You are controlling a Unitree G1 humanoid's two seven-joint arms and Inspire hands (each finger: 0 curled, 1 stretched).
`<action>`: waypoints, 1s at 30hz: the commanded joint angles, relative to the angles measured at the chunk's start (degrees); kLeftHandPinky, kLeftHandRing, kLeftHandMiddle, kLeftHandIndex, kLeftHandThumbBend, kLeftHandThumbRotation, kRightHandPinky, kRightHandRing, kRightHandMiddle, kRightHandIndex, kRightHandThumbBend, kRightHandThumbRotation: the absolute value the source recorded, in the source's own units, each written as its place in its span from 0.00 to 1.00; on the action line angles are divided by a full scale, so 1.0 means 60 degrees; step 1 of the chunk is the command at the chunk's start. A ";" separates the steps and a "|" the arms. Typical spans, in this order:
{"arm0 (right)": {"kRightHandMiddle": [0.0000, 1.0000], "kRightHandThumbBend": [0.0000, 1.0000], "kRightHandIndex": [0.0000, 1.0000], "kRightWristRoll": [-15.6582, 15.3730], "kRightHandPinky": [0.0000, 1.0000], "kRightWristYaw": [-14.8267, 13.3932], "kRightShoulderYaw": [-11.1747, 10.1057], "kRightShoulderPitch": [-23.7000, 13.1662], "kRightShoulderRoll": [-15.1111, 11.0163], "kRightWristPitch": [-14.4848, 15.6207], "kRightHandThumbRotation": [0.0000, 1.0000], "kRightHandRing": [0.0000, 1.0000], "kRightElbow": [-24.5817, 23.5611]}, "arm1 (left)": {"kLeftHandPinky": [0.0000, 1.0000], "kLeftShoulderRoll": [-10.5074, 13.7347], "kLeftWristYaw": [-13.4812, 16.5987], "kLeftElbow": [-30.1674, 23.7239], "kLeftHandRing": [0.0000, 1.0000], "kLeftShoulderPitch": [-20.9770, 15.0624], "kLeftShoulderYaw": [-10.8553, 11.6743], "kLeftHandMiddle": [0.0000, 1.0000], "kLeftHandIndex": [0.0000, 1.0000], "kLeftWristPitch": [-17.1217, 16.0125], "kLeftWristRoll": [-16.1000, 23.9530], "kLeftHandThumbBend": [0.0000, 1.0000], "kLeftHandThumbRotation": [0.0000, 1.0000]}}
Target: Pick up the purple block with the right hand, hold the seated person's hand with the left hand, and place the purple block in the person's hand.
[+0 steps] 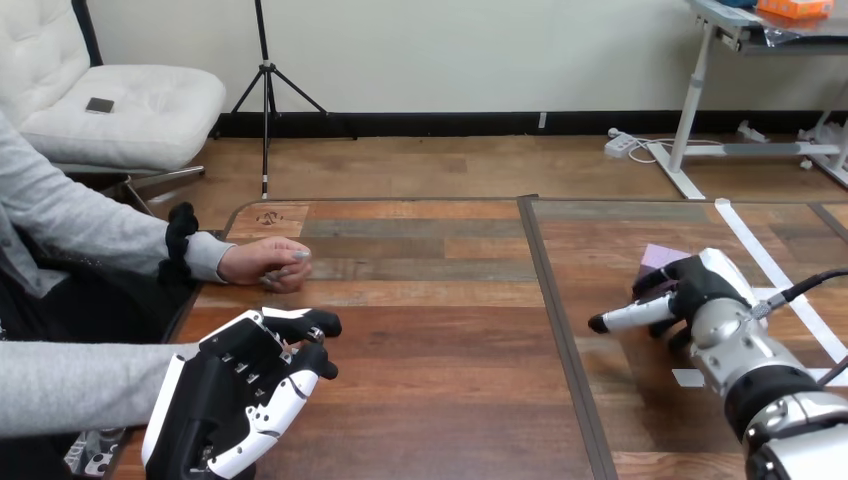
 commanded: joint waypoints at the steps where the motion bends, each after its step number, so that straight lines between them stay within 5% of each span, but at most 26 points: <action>1: 0.49 0.99 0.76 -0.0065 0.31 0.1063 0.0141 -0.1417 -0.0406 0.0292 0.14 0.41 -0.0367 | 0.48 0.0005 -0.0038 -0.0347 0.66 -0.0380 0.0046 0.62 0.47 -0.0200 0.0033 0.46 0.18; 9: 0.47 1.00 0.65 -0.0529 0.35 0.2668 0.0722 -0.1798 -0.0770 0.0468 0.20 0.41 -0.0589 | 0.47 0.0013 0.0085 -0.0280 0.65 -0.0436 0.0051 0.61 0.47 -0.0173 0.0226 0.45 0.18; 17: 0.49 1.00 0.58 -0.0762 0.42 0.3321 0.0915 -0.1892 -0.1026 0.0126 0.23 0.46 -0.1026 | 0.46 -0.0009 0.0171 -0.0149 0.64 -0.0553 0.0078 0.61 0.47 -0.0310 0.0382 0.44 0.20; 30: 0.45 0.92 0.50 0.0285 0.41 0.3105 -0.0124 -0.1482 -0.1237 -0.1040 0.22 0.42 -0.1838 | 0.46 -0.0059 0.0355 -0.0044 0.63 -0.0653 0.0058 0.60 0.46 -0.0308 0.0517 0.40 0.16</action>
